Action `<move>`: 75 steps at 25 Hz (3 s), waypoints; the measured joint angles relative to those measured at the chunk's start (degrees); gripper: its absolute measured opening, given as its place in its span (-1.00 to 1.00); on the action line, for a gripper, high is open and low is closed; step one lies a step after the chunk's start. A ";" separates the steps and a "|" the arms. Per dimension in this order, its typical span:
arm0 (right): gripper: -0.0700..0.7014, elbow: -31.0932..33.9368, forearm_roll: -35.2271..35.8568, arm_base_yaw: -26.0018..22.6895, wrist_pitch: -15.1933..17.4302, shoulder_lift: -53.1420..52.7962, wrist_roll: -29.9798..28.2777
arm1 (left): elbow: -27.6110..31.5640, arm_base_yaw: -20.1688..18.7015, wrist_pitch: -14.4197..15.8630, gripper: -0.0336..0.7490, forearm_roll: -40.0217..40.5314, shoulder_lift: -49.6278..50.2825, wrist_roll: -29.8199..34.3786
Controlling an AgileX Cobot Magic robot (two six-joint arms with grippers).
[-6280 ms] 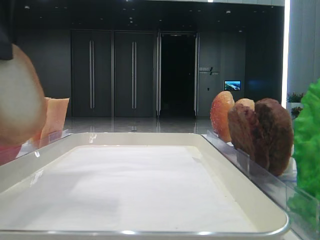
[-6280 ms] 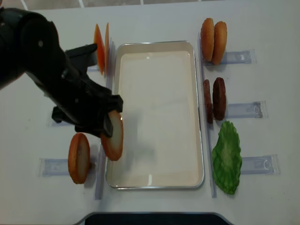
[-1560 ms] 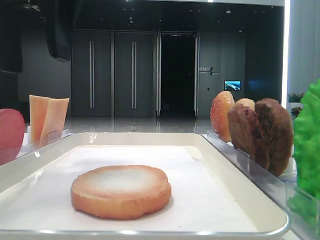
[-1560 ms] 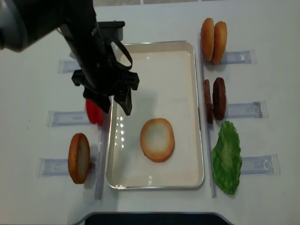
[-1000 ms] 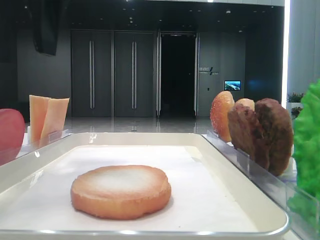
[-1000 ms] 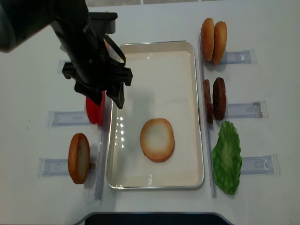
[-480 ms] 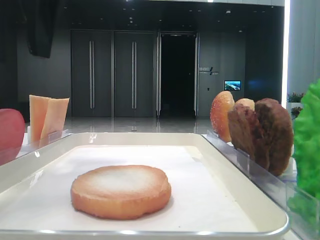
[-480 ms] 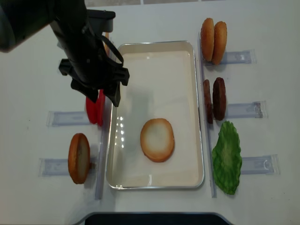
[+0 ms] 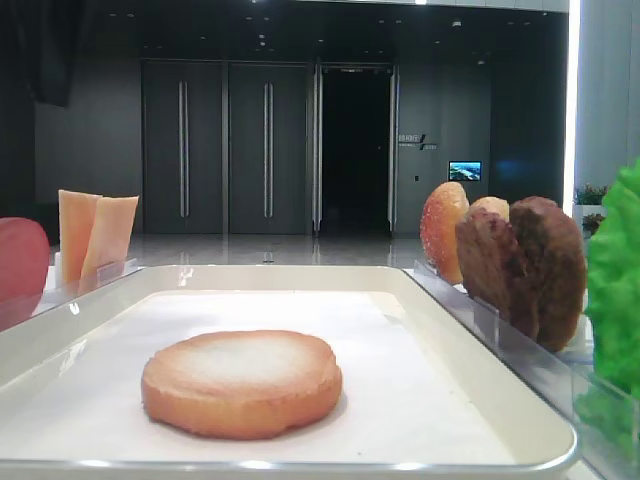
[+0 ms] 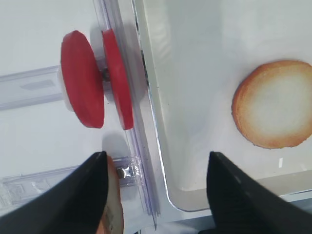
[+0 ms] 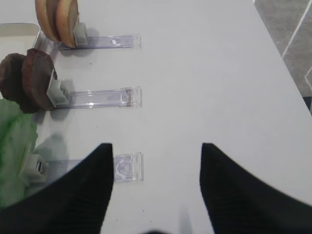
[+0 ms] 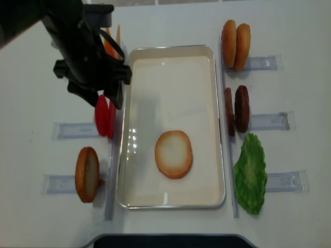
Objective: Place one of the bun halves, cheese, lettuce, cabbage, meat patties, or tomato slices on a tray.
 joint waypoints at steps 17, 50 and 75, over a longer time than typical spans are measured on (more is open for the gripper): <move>0.24 0.00 0.00 0.00 0.00 0.00 0.00 | 0.00 14.98 0.20 0.28 3.32 -3.86 5.51; 0.24 0.00 0.00 0.00 0.00 0.00 0.00 | 22.36 22.16 1.03 0.11 7.31 -35.54 9.36; 0.24 0.00 0.00 0.00 0.00 0.00 0.00 | 39.04 22.16 1.96 0.11 6.19 -72.55 10.95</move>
